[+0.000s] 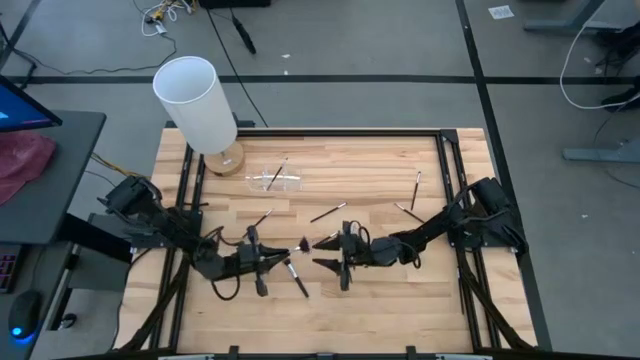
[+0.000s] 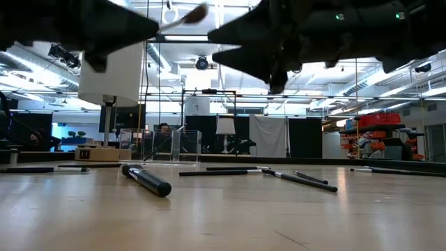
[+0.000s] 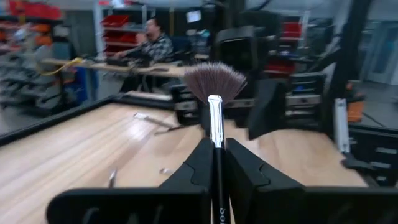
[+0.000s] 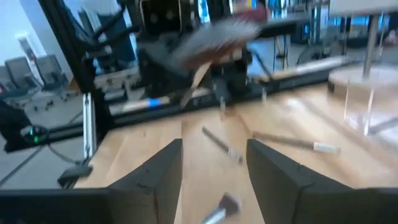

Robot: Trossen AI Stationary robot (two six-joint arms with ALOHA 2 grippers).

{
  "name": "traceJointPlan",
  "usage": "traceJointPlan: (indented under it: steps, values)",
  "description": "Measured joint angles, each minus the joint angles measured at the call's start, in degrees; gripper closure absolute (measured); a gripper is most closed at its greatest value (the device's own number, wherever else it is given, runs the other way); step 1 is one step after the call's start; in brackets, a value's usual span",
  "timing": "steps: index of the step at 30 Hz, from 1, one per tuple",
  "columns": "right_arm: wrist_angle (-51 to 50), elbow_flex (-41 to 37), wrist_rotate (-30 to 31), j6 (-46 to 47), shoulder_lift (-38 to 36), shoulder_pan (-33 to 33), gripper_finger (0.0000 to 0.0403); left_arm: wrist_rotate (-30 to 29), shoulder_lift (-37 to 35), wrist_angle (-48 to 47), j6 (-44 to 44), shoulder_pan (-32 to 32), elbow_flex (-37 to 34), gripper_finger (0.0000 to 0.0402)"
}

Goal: Put items in baskets/containers
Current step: Put the highlighter brush into the transparent organizer

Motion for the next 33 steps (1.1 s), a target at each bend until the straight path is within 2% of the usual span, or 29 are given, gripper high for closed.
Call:
traceJointPlan:
  steps: [6, 9, 14, 23, 31, 33]
  values:
    - [3.08, 2.47, -4.04, -7.95, 0.0, -0.83, 0.0194, 8.38, 0.0, -0.11, 4.77, 3.48, 4.42, 0.0378]
    - [3.29, 4.48, -5.29, -13.6, 0.0, -0.14, 0.0189, 9.64, 0.0, -0.27, 7.1, 4.35, 5.95, 0.0378]
    - [5.43, 5.79, -3.14, -18.46, 0.0, 1.22, 0.02, 10.89, 0.0, -0.37, 7.51, 4.86, 6.56, 0.0377]
    - [8.34, 5.79, -2.7, -18.79, 0.0, 1.36, 0.0266, 11.13, 0.0, -0.31, 7.45, 4.85, 6.56, 0.0377]
    - [8.35, 5.79, -2.52, -19.01, 0.0, 1.34, 0.0377, 11.39, 0.0, -0.41, 7.0, 4.83, 6.56, 0.0366]
    - [8.14, 5.79, -2.7, -19.24, 0.0, 1.36, 0.0389, 11.31, 0.0, -0.52, 6.74, 4.83, 6.55, 0.0363]
